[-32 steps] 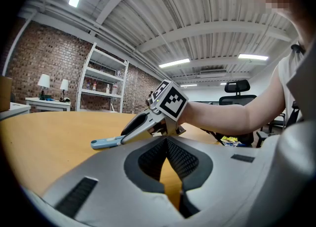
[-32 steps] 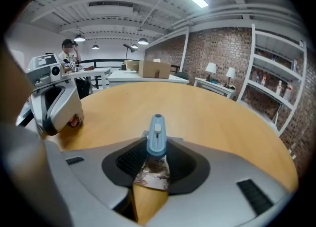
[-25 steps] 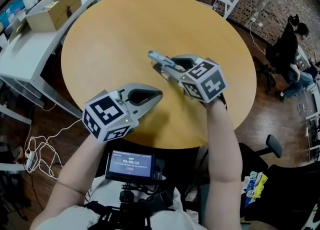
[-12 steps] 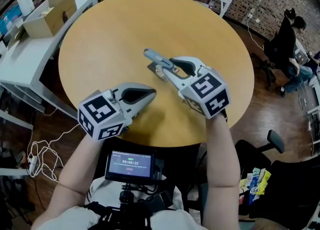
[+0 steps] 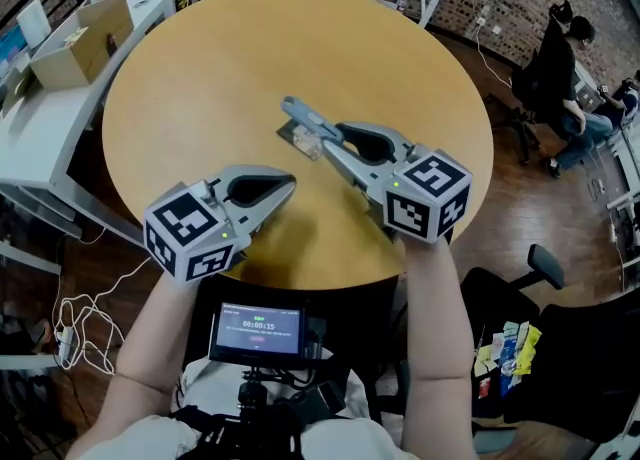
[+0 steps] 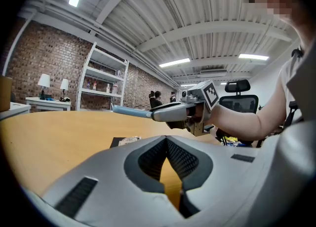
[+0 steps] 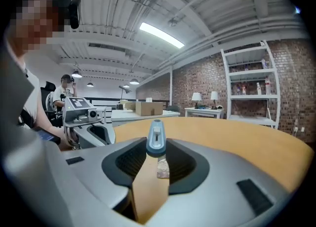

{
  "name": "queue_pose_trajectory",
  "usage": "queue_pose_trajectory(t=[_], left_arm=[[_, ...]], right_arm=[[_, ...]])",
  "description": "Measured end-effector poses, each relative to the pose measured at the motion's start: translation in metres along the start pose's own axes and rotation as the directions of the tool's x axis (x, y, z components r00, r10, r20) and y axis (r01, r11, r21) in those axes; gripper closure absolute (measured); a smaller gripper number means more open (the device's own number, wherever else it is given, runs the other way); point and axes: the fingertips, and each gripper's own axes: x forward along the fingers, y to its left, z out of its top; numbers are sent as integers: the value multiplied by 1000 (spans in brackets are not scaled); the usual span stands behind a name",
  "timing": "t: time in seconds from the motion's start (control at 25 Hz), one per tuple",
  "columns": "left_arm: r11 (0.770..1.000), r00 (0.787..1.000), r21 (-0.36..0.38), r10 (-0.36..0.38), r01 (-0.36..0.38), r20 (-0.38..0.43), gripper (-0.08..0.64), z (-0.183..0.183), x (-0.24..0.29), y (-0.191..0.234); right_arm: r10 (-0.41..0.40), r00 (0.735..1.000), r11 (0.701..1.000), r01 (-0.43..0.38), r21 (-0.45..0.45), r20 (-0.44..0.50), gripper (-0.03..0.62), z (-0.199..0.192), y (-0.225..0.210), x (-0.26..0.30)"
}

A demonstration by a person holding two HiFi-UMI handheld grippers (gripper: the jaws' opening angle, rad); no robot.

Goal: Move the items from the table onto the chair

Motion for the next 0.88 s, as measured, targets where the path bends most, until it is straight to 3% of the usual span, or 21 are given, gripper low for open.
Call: queue_pose_trajectory(t=[0.44, 0.88], left_arm=[[998, 998, 32, -61, 61, 23, 552, 8, 19, -15], [977, 981, 94, -194, 191, 22, 552, 32, 85, -79]], right_arm=[[-39, 999, 999, 39, 11, 27, 468, -2, -1, -25], [-124, 989, 992, 122, 33, 81, 468, -12, -22, -110]])
